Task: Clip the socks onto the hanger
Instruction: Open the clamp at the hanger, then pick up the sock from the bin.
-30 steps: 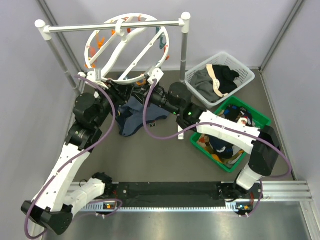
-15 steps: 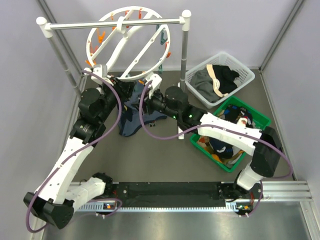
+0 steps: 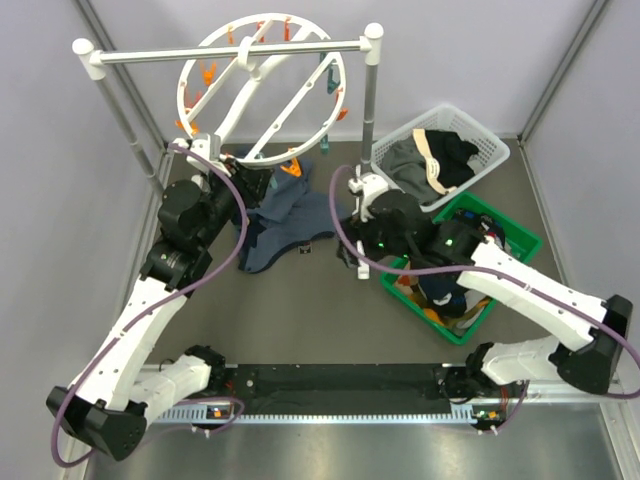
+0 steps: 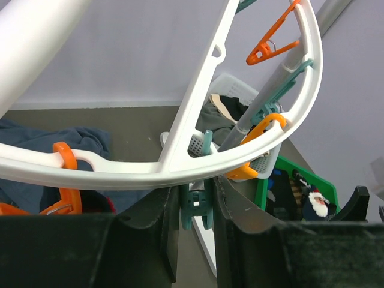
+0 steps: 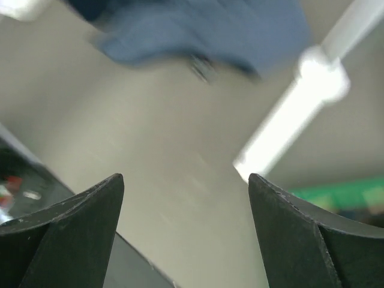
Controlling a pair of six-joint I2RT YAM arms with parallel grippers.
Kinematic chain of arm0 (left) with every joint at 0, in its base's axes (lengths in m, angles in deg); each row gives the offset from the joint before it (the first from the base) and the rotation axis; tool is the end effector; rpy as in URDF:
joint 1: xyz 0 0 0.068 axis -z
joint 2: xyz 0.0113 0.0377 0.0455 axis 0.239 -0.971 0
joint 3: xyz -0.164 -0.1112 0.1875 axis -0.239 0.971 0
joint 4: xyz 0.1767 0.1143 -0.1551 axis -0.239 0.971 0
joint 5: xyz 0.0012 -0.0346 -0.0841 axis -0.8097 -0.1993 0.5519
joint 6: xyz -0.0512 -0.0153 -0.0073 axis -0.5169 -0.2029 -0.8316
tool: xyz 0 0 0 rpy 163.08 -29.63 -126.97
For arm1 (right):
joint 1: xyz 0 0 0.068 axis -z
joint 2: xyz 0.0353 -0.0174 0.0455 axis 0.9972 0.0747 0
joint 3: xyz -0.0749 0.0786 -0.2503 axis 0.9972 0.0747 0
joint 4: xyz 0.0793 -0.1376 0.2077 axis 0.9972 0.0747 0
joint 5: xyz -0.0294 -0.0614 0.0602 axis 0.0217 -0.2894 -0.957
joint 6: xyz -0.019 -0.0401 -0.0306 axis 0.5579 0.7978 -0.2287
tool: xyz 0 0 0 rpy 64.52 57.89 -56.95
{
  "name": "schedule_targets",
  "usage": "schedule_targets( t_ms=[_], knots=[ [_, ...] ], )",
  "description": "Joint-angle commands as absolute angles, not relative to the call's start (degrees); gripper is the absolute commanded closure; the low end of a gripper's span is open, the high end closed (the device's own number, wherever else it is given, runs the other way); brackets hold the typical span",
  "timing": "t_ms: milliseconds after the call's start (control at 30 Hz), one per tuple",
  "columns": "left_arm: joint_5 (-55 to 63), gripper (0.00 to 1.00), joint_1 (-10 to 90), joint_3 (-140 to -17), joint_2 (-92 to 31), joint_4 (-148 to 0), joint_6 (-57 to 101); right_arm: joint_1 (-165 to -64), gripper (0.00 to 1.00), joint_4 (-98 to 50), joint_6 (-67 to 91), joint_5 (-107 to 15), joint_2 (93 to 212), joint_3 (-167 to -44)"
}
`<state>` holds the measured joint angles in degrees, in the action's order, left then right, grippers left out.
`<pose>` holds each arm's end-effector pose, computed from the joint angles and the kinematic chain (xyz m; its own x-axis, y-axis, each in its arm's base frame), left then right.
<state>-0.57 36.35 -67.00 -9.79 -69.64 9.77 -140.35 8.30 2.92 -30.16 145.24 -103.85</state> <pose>0.1989 -0.0849 0.4195 -0.1275 -0.3807 -0.9159 0.4254 0.8132 -0.3972 0.1677 0.2278 0.3690 -0.5062 -0.2405 -0.8282 -0.6258 0.7632 0.1608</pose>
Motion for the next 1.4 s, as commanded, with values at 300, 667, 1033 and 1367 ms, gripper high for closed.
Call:
schedule_targets(
  t_ms=[300, 667, 1033, 1367],
  knots=[
    [5.0, 1.0, 36.7, -66.1, -9.9, -72.9, 13.0, -105.2, 0.21, 27.4, -9.0, -17.1, 132.6, -91.2],
    [4.8, 1.0, 36.7, -66.0, -9.4, -72.9, 13.8, -87.1, 0.43, 14.3, -11.1, -16.7, 142.9, -87.5],
    [5.5, 1.0, 36.7, -66.2, -9.7, -72.8, 13.7, -81.5, 0.64, 7.5, -8.5, -24.1, 149.1, -86.3],
    [5.5, 1.0, 36.7, -66.4, -9.5, -72.3, 13.7, -81.0, 0.65, 6.9, -7.9, -22.9, 151.9, -86.1]
  ],
)
